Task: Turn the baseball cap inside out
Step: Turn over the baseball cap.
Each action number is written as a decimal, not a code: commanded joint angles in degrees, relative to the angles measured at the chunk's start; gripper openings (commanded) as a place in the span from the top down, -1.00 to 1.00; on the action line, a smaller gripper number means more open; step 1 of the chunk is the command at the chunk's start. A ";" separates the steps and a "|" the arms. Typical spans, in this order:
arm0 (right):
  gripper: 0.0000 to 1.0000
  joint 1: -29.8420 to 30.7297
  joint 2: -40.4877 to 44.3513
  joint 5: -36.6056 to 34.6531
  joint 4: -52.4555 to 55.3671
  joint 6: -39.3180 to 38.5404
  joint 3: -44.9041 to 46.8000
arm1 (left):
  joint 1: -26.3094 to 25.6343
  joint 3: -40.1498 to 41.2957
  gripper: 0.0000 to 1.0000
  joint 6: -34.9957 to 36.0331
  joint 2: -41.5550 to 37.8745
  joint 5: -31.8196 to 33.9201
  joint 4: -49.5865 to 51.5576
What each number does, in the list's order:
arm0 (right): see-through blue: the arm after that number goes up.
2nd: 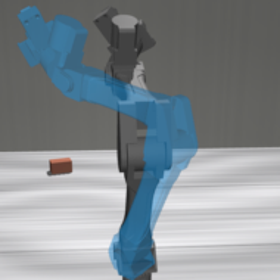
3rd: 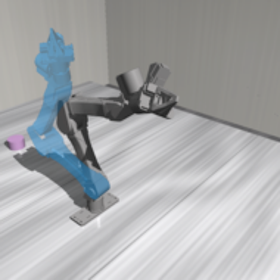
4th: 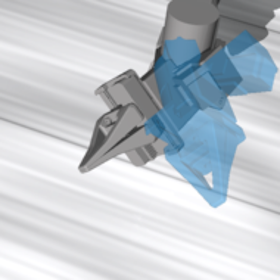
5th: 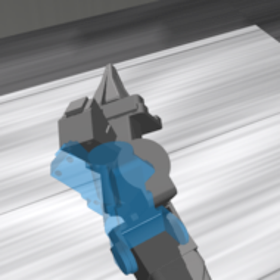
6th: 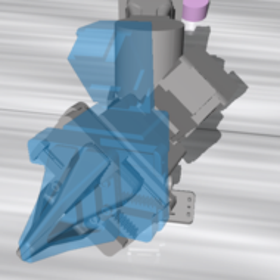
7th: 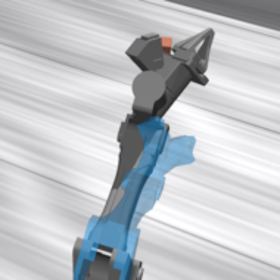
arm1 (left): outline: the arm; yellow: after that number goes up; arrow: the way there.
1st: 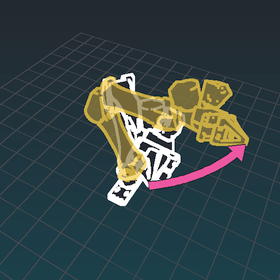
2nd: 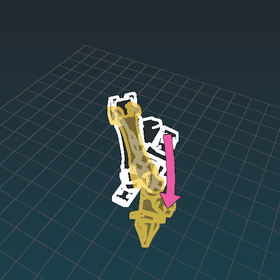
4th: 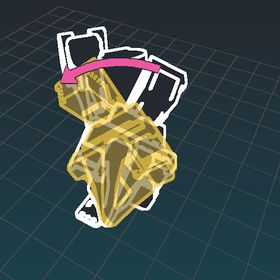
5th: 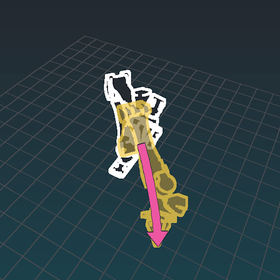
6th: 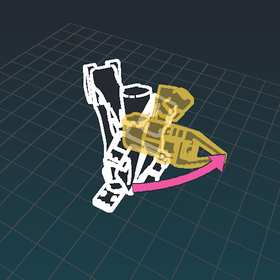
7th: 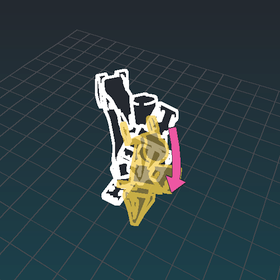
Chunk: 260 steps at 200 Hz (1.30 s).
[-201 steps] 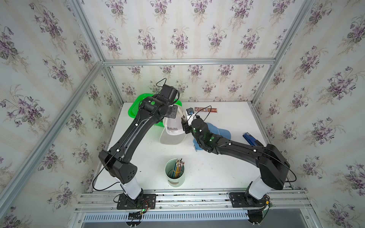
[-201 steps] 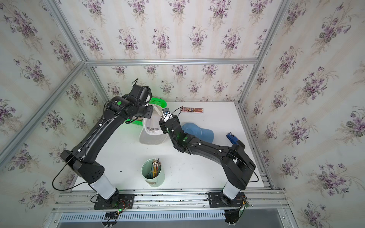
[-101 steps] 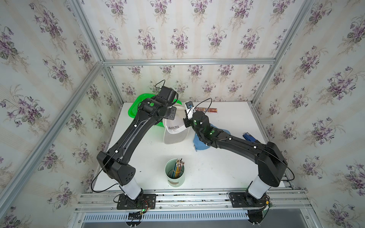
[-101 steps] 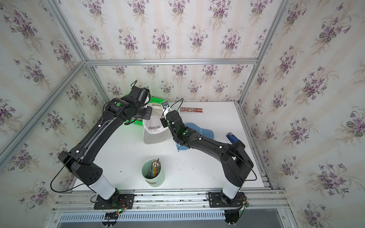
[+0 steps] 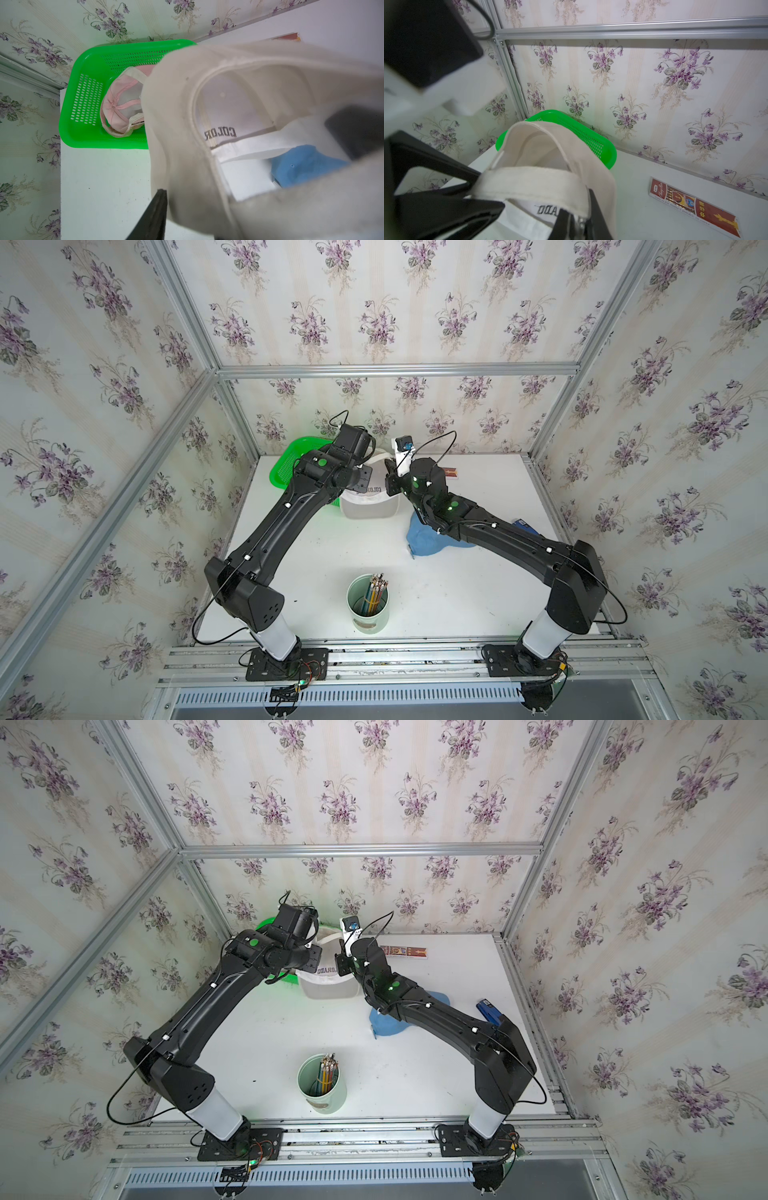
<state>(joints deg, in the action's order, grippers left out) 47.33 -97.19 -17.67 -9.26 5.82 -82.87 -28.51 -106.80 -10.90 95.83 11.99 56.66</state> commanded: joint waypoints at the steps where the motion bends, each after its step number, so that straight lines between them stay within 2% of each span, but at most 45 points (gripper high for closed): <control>1: 0.98 0.04 -1.42 -3.20 5.35 3.81 -3.35 | 0.28 0.77 -0.09 0.83 -0.43 1.03 -2.01; 7: 0.98 0.05 -1.91 -3.09 6.44 4.22 -4.58 | 0.52 1.13 -0.21 0.74 -0.70 1.34 -2.14; 25: 0.98 0.04 -3.84 -2.89 10.07 4.72 -8.45 | 1.21 3.01 -0.22 0.79 -1.95 1.48 -3.30; 36: 0.99 0.04 -4.69 -3.05 11.88 4.80 -10.23 | 1.84 4.65 -0.30 0.75 -3.06 1.82 -4.46; 58: 0.99 -0.01 -4.45 -3.25 13.37 5.18 -11.26 | 3.95 10.01 -0.32 0.54 -6.46 0.45 -8.13; 79: 0.98 -0.05 -3.24 -2.68 14.79 6.01 -12.28 | 6.15 18.74 -0.37 0.59 -10.78 -5.86 -15.37; 101: 0.97 -0.04 -2.92 -1.75 16.90 6.38 -15.05 | 8.52 29.26 -0.42 -0.83 -17.16 -15.87 -26.22; 118: 0.97 -0.05 -3.48 -2.00 18.63 6.22 -17.81 | 9.31 36.16 -0.46 -0.39 -21.57 -18.06 -33.26; 142: 0.97 -0.13 -3.98 -0.84 19.79 6.21 -20.48 | 9.88 40.61 -0.54 2.98 -25.32 -19.14 -36.22; 184: 0.96 -0.29 -2.46 1.86 19.82 6.50 -21.43 | 11.70 49.03 -0.60 5.90 -26.86 -21.16 -43.82; 207: 0.97 -0.99 -1.06 4.23 20.17 6.37 -21.28 | 13.46 54.25 -0.62 7.67 -27.61 -25.76 -49.95; 255: 0.96 -2.15 1.18 7.94 21.40 4.69 -21.31 | 16.59 56.72 -0.67 12.89 -27.01 -32.19 -55.34; 260: 0.97 -2.31 1.34 8.40 21.61 4.57 -21.46 | 17.18 57.29 -0.67 12.80 -27.10 -34.48 -56.47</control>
<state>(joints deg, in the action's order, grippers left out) 45.32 -96.73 -12.08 12.05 11.75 -103.70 -13.13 -50.78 -1.48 68.99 -16.01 6.98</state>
